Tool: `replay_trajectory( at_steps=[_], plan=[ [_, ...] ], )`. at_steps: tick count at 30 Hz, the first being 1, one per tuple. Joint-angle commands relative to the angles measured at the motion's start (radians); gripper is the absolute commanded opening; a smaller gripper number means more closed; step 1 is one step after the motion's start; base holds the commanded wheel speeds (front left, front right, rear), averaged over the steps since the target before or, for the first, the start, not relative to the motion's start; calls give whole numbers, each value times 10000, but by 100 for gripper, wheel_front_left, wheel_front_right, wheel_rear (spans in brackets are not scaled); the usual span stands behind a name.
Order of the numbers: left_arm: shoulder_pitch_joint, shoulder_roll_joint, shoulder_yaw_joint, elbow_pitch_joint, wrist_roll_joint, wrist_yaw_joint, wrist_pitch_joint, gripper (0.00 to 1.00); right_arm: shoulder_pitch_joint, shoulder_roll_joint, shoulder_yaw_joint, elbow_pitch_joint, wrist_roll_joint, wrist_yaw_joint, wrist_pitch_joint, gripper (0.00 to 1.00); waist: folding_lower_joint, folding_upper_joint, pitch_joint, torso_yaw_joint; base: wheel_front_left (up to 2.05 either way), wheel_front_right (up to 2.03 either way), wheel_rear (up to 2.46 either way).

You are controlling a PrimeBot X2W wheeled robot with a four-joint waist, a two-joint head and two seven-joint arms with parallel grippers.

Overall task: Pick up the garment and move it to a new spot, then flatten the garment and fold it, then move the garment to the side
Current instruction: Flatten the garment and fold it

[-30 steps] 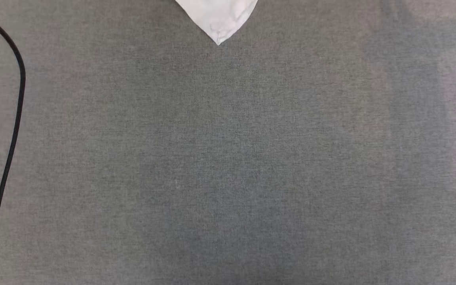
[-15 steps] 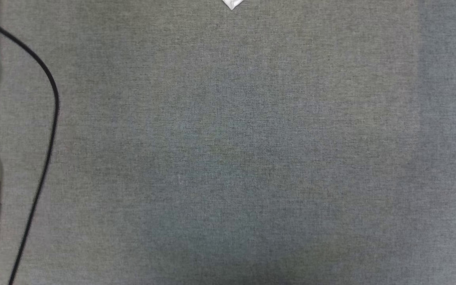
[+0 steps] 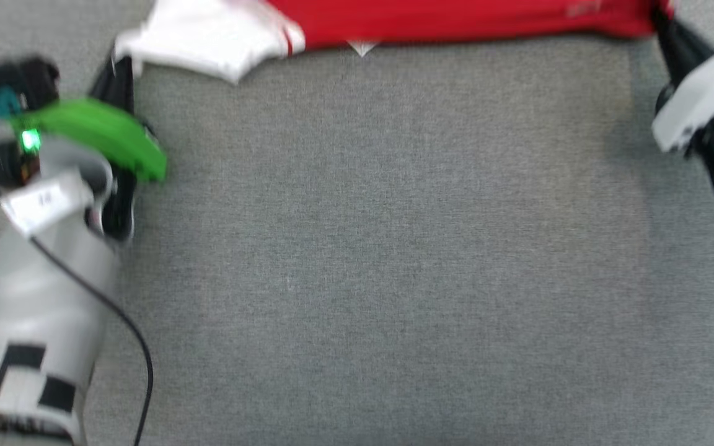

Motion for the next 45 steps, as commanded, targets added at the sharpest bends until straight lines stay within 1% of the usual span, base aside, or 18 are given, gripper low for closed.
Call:
replay_trajectory(
  at_steps=[1, 3, 5, 10, 14, 18, 20, 24, 27, 33, 36, 39, 45],
  plan=[
    [606, 213, 159, -199, -167, -14, -56, 0, 462, -262, 16, -107, 212, -19, -112, 0, 0, -1, -671, -136, 0, 0, 0],
    [1444, 293, 281, -640, -253, -4, -57, 0, 1118, -498, 109, -353, 382, -19, -183, 0, 0, -1, -938, -118, 0, 0, 0],
    [2239, 353, 389, -1124, -318, 118, -58, 0, 1781, -712, 84, -587, 545, -19, -309, 0, 0, -1, -1237, -75, 0, 0, 0],
    [4242, 497, 610, -2493, -637, 598, 44, 0, 3581, -1107, -105, -1278, 811, -19, -362, 0, 0, -1, -2108, 61, 0, 0, 0],
    [5883, 767, 752, -3829, -933, 1122, 574, 0, 4976, -1348, -535, -1808, 828, -19, -305, 0, 0, -1, -2792, 74, 0, 0, 0],
    [7495, 1043, 891, -5492, -1222, 1823, 1256, 0, 6363, -1412, -1144, -2447, 627, -19, -98, 0, 0, -1, -3353, 90, 0, 0, 0],
    [8242, 1174, 932, -6337, -1343, 2201, 1634, 0, 7112, -1346, -1603, -2783, 511, -19, 54, 0, 0, -1, -3618, 131, 0, 0, 0],
    [9598, 1464, 1074, -7860, -1497, 2988, 2228, 0, 8550, -1026, -2520, -3718, -65, -19, 406, 0, 0, -1, -3995, 123, 0, 0, 0],
    [10565, 1609, 1177, -8857, -1621, 3564, 2615, 0, 9620, -563, -3424, -4472, -560, -19, 810, 0, 0, -1, -4182, 102, 0, 0, 0],
    [12059, 1845, 1436, -10448, -1927, 4321, 3152, 0, 11402, 479, -4972, -6119, -1642, -19, 2006, 0, 0, -1, -4393, 77, 0, 0, 0],
    [12310, 1920, 1460, -10937, -1968, 4475, 3302, 0, 11839, 885, -5462, -6895, -2129, -19, 2628, 0, 0, -1, -4417, 67, 0, 0, 0],
    [12057, 1957, 1354, -11152, -1921, 4497, 3459, 0, 11959, 1231, -5811, -7607, -2562, -19, 3134, 0, 0, -1, -4377, 54, 0, 0, 0],
    [10543, 1751, 1010, -10743, -1675, 4218, 3455, 0, 11393, 1603, -5909, -8304, -3141, -19, 3734, 0, 0, -1, -4026, -21, 0, 0, 0]
  ],
)
